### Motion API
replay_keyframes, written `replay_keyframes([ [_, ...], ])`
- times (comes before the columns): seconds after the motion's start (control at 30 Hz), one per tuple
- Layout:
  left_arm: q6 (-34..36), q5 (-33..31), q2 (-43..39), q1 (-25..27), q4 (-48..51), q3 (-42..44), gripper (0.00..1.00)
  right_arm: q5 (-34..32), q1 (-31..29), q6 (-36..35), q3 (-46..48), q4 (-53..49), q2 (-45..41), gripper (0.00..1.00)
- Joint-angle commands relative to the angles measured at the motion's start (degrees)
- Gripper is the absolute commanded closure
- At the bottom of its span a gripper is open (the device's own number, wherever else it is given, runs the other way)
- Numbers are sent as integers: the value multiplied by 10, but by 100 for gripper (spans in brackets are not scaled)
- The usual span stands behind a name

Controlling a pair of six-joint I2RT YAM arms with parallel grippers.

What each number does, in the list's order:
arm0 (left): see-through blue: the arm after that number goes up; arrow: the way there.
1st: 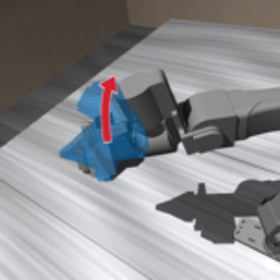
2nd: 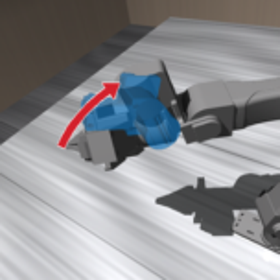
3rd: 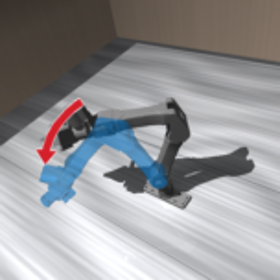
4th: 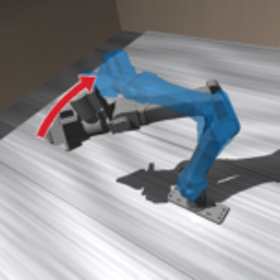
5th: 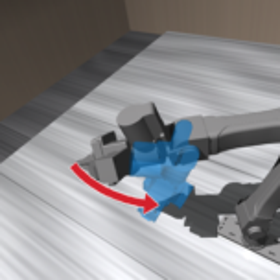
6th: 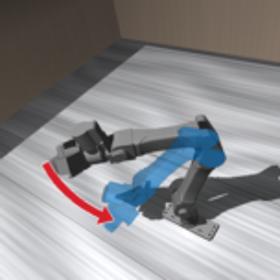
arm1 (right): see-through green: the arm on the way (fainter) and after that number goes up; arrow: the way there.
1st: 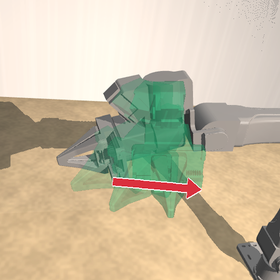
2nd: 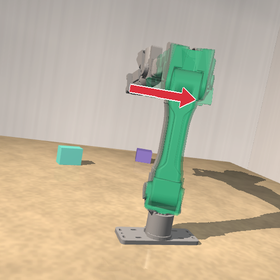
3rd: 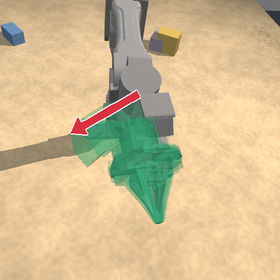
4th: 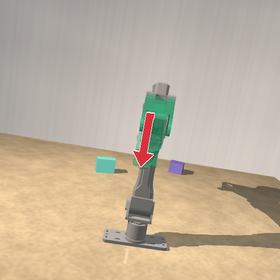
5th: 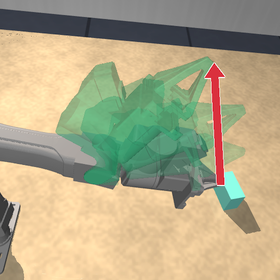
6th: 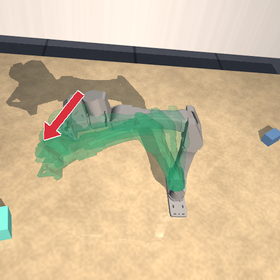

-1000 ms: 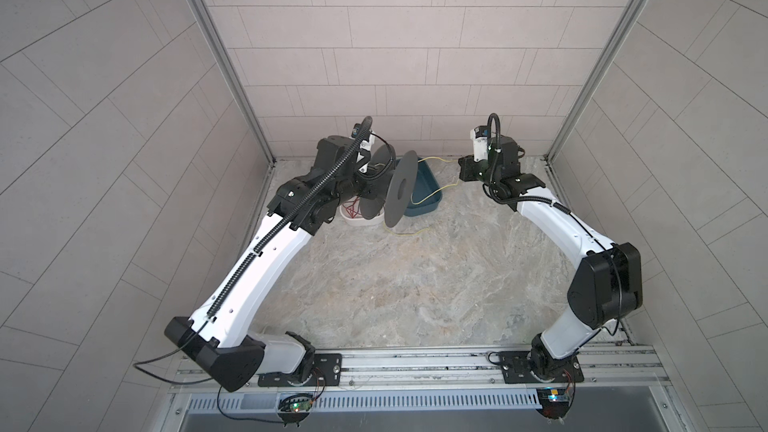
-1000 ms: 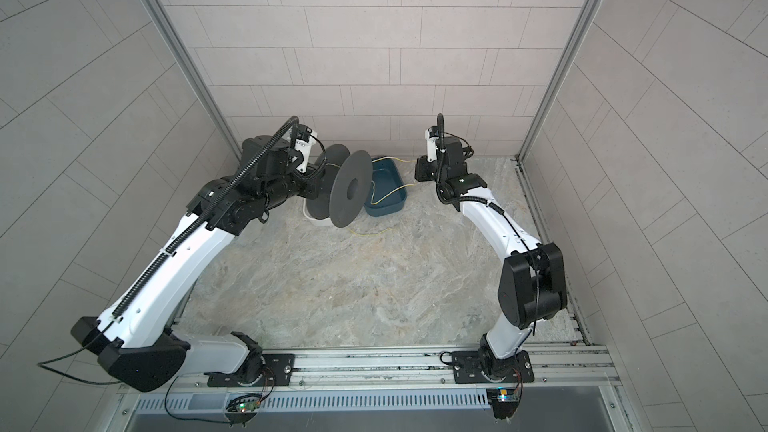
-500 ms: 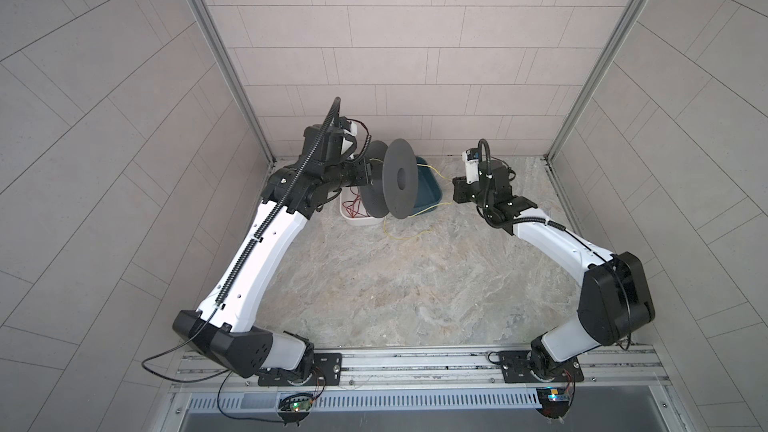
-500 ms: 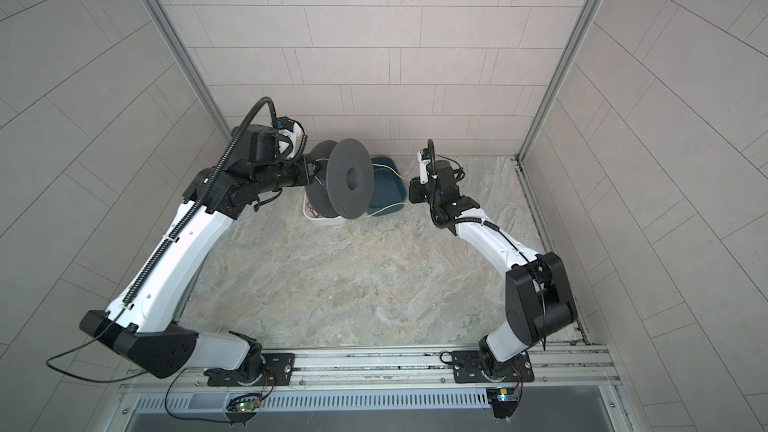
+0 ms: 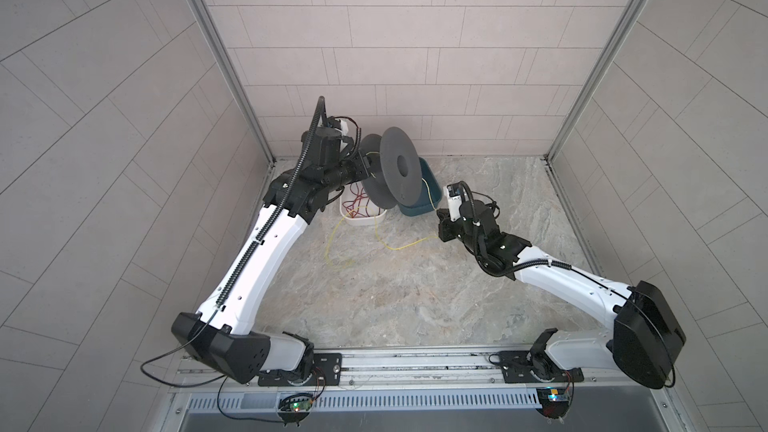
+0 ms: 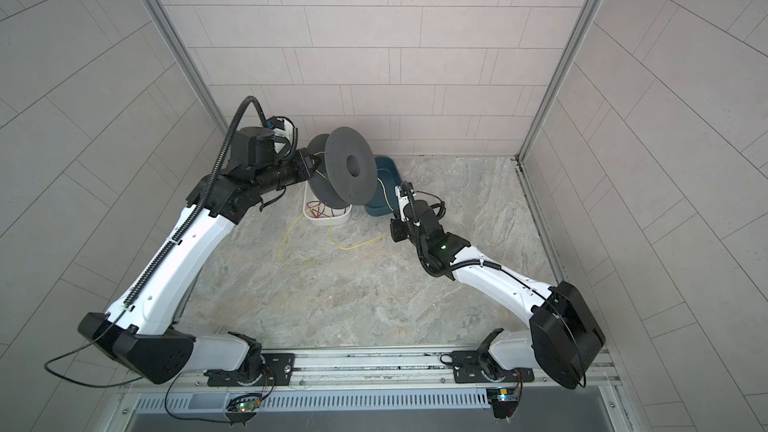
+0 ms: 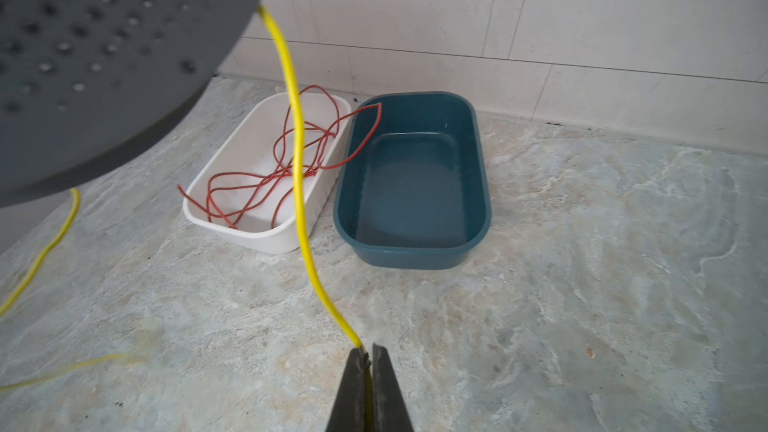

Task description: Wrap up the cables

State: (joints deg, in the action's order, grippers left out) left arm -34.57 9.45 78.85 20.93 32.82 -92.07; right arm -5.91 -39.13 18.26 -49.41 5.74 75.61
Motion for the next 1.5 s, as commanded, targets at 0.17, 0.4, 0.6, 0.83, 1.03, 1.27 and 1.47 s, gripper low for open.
replay_keyframes([
  [0.17, -39, -49, -32, -7, -109, 14, 100, -49, -84, -32, 2, 33, -5, 100],
  [0.4, -31, -54, -40, -7, -112, 19, 100, -75, -93, -46, -12, 23, 6, 100],
  [0.6, -27, -47, -48, -8, -117, 17, 100, -83, -85, -61, -13, 18, -2, 100],
  [0.83, -31, 28, -59, -7, -171, 38, 100, -37, -32, -37, -13, 37, -4, 100],
  [1.03, -21, 53, -67, -8, -192, 46, 100, 21, 17, -15, -18, 55, 6, 93],
  [1.27, -20, 95, -70, -8, -225, 66, 100, 93, 55, 8, -41, 67, 28, 78],
  [1.47, -18, 94, -77, -7, -226, 70, 100, 134, 85, 44, -42, 81, 30, 61],
])
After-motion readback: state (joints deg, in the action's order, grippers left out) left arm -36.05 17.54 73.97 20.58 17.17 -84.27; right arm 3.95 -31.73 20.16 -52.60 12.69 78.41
